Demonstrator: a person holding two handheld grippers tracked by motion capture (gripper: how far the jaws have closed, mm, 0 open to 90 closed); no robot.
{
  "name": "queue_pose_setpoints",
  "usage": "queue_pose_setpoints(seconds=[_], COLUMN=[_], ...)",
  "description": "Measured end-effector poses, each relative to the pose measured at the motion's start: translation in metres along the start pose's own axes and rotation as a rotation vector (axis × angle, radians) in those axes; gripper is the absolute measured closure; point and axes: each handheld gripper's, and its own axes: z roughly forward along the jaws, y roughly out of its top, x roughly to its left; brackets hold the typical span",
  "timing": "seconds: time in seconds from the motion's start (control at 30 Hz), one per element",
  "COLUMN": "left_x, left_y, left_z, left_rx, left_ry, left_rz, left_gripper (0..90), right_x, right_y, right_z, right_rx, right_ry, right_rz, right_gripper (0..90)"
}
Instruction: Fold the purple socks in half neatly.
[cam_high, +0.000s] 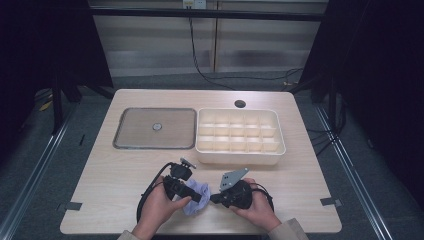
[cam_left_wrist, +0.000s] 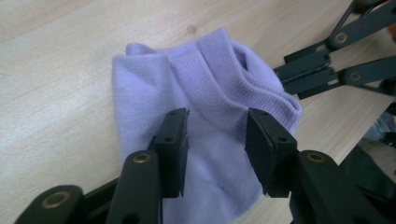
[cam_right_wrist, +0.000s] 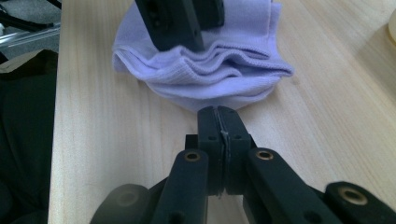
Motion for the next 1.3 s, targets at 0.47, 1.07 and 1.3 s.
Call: queue_pose_setpoints(seconds=[0.47,1.07,1.3], left_x=[0.009,0.028,0.033], left_y=[0.003,-0.002,-0.004], left_z=[-0.024,-0.027,-0.024], left_rx=[-0.054,-0.050,-0.035], left_ry=[0.011,0.033,0.029], left_rz=[-0.016,-0.075,-0.091], left_gripper=[55.0,54.2,56.1], right_x=[0.000,0.001,0.001], right_y=[0.000,0.000,0.000], right_z=[0.000,0.000,0.000], right_rx=[-0.001,-0.002,-0.002], right_ry=[0.002,0.002,0.002], right_rz=[0.001,0.005,0.005], right_gripper=[88.8,88.9,88.8])
